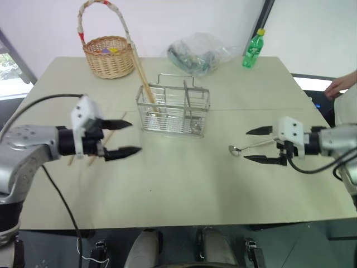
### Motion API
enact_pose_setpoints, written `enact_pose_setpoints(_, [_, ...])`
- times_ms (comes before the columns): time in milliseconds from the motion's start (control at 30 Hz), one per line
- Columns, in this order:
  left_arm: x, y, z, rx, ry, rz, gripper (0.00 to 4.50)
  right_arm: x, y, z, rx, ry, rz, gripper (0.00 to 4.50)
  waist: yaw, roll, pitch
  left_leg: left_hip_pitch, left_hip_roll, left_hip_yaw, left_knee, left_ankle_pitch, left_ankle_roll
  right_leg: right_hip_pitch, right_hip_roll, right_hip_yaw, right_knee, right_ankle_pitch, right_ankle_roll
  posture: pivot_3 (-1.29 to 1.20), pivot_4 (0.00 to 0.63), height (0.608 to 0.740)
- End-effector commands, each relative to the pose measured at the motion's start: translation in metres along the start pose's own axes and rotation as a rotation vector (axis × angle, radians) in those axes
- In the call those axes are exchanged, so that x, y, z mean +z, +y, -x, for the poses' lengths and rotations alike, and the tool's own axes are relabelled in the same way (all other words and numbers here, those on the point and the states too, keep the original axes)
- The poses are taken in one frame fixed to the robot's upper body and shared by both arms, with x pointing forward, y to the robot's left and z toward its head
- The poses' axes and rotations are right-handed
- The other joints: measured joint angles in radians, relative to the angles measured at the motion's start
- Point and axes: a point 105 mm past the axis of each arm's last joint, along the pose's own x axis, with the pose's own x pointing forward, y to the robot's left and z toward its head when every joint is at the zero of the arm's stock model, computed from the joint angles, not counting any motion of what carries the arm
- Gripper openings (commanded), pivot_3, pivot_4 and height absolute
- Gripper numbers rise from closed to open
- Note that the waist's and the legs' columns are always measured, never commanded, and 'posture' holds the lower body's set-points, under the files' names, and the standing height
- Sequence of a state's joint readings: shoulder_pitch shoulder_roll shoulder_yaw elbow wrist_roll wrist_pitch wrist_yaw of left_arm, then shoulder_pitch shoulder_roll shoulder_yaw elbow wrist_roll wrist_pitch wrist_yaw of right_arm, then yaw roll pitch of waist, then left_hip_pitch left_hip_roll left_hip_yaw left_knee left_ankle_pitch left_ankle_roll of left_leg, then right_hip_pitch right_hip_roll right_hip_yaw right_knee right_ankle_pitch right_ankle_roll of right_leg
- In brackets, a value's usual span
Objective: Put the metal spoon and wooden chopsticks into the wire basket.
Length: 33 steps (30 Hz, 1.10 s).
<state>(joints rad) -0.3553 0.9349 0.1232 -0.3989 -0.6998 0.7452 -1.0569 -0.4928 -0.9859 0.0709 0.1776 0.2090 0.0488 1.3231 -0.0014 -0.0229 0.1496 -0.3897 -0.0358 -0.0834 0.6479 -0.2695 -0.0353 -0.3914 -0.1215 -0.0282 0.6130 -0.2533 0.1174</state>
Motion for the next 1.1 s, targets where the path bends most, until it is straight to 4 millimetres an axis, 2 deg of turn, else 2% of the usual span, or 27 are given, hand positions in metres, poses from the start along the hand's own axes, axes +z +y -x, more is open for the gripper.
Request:
enact_pose_setpoints(33, [0.014, -0.010, -0.016, -0.075, -0.034, -0.046, 4.44, -0.011, -0.017, -0.008, 0.056, 0.082, 0.068, 3.87, -0.006, 0.000, 0.000, 0.000, 0.000, 0.000, 0.000, 0.000, 0.000, 0.000, 0.001, 0.000, 0.000, 0.000, 0.000, 0.00, 0.150, 0.666])
enact_pose_setpoints(200, [0.021, -0.012, -0.029, -0.108, -0.055, -0.067, 4.44, -0.029, -0.033, -0.018, 0.141, 0.214, 0.074, 3.87, -0.014, 0.000, 0.001, 0.000, -0.002, 0.001, 0.000, 0.000, 0.000, 0.000, 0.002, -0.001, 0.001, 0.002, 0.004, 0.00, 0.150, 0.666])
enact_pose_setpoints(467, [0.024, -0.017, -0.032, -0.139, -0.054, -0.072, 4.44, -0.048, -0.037, -0.023, 0.234, 0.357, 0.073, 3.87, -0.015, 0.001, 0.001, 0.000, -0.002, 0.000, 0.000, 0.001, -0.001, 0.000, 0.002, -0.001, 0.001, 0.002, 0.004, 0.00, 0.150, 0.666])
enact_pose_setpoints(700, [0.031, -0.015, -0.034, -0.132, -0.065, -0.082, 4.44, -0.048, -0.043, -0.037, 0.209, 0.366, 0.054, 3.87, -0.017, 0.001, 0.001, 0.001, -0.003, -0.001, 0.000, 0.002, -0.004, 0.001, 0.004, -0.001, 0.003, 0.003, 0.004, 0.00, 0.150, 0.666])
enact_pose_setpoints(1000, [0.038, -0.011, -0.030, -0.114, -0.066, -0.097, 4.44, -0.055, -0.039, -0.043, 0.220, 0.390, 0.026, 3.87, -0.017, 0.001, 0.001, 0.001, -0.003, -0.001, 0.000, 0.003, -0.004, 0.001, 0.004, -0.001, 0.003, 0.003, 0.004, 0.00, 0.150, 0.666])
enact_pose_setpoints(1100, [0.039, -0.010, -0.029, -0.110, -0.065, -0.102, 4.50, -0.058, -0.035, -0.044, 0.235, 0.390, 0.015, 2.98, -0.018, 0.001, 0.001, 0.001, -0.003, -0.001, 0.000, 0.003, -0.004, 0.002, 0.004, -0.001, 0.003, 0.003, 0.004, 0.00, 0.150, 0.666])
